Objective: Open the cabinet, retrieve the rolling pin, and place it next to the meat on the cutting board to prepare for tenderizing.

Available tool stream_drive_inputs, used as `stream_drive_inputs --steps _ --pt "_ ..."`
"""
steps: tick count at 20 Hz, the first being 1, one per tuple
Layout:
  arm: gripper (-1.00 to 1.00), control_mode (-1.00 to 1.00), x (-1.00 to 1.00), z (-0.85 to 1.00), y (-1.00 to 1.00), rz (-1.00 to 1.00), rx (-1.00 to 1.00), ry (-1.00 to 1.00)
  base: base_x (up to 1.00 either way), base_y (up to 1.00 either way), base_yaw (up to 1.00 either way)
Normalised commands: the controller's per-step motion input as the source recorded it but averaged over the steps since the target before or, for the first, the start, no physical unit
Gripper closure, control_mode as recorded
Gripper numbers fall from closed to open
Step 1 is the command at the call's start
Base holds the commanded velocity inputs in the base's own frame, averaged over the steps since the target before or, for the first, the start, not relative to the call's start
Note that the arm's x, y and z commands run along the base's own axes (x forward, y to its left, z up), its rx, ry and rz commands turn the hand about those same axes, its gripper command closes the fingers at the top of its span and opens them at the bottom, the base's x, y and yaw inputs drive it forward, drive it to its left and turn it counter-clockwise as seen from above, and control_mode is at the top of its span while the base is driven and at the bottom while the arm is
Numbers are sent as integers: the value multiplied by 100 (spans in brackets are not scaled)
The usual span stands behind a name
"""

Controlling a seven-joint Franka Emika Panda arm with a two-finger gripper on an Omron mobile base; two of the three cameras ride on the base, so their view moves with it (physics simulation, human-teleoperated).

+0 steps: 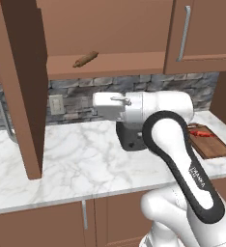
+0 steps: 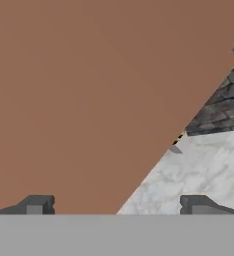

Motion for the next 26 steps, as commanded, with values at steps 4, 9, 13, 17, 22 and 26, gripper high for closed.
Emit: stream_drive_inputs --steps 4,9,13,17,22,26 --pt "-100 -100 9 38 -64 -34 -6 2 0 0 0" --pt "-100 -100 17 22 -55 -40 -7 12 0 0 0" --pt "-100 -100 29 20 -36 -36 -12 11 0 0 0" --pt "-100 -100 31 21 -11 -18 -18 0 0 0 0" --pt "-100 -100 25 1 -10 -9 -7 0 0 0 0" --pt "-100 -100 39 0 -7 -6 -1 0 0 0 0"
